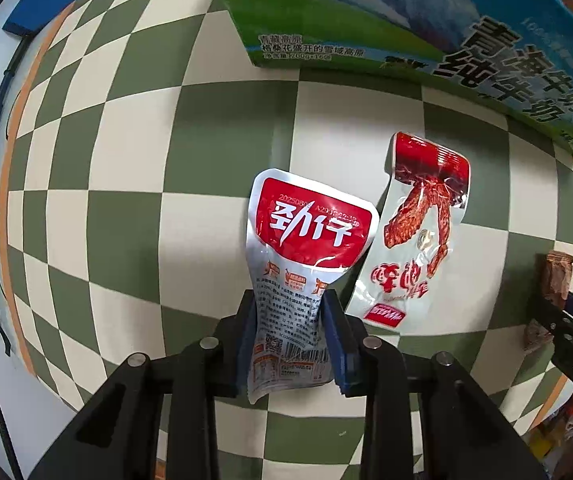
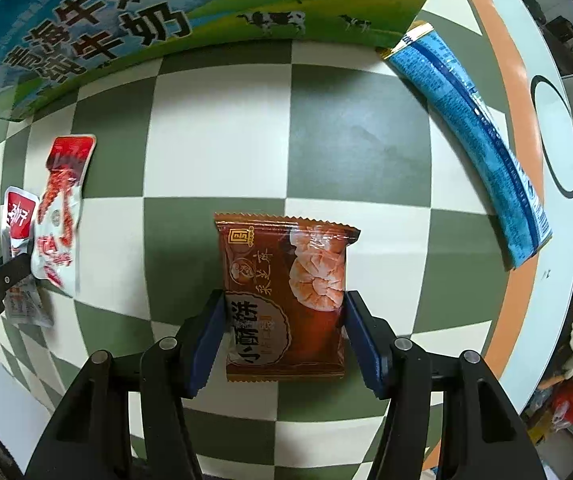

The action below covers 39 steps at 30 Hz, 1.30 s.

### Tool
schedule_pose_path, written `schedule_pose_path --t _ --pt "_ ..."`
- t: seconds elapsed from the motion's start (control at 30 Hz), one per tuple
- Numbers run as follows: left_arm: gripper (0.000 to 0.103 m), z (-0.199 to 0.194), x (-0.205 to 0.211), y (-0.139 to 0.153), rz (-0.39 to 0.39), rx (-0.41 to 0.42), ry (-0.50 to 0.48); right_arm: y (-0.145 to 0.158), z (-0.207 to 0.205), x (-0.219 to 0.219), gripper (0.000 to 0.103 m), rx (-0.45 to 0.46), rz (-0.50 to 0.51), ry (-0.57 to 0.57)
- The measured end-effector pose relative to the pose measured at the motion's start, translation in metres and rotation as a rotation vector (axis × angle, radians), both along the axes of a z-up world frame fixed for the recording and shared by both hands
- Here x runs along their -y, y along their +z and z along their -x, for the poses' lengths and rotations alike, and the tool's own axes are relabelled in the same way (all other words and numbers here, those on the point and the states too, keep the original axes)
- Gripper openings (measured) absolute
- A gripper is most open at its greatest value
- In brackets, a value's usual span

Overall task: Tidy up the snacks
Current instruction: 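Lift both held bags and carry them over the cardboard box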

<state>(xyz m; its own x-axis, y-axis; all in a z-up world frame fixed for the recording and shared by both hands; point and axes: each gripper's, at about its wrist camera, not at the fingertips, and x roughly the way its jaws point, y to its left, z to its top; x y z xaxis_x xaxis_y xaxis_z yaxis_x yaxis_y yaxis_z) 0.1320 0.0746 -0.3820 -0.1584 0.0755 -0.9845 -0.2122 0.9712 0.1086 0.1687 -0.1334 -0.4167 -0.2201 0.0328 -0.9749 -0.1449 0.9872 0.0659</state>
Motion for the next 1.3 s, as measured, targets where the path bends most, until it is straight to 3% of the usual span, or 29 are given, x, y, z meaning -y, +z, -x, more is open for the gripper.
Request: schedule_pose_path --t 0.47,0.8,0.93,1.3 --pt "0.029 0.008 0.016 0.065 0.044 0.102 -0.015 0.056 0.009 -0.008 0.061 0.056 -0.126 -0.009" --pt "0.029 0.0 0.031 0.141 0.077 0.238 -0.035 0.133 0.001 0.006 0.061 0.173 -0.197 -0.01" --pt "0.029 -0.011 0.043 0.159 0.09 0.29 -0.049 0.168 -0.004 0.011 0.061 0.235 -0.218 -0.018" --pt "0.029 -0.033 0.059 0.208 0.136 0.405 -0.069 0.226 -0.016 0.017 0.061 0.35 -0.274 -0.053"
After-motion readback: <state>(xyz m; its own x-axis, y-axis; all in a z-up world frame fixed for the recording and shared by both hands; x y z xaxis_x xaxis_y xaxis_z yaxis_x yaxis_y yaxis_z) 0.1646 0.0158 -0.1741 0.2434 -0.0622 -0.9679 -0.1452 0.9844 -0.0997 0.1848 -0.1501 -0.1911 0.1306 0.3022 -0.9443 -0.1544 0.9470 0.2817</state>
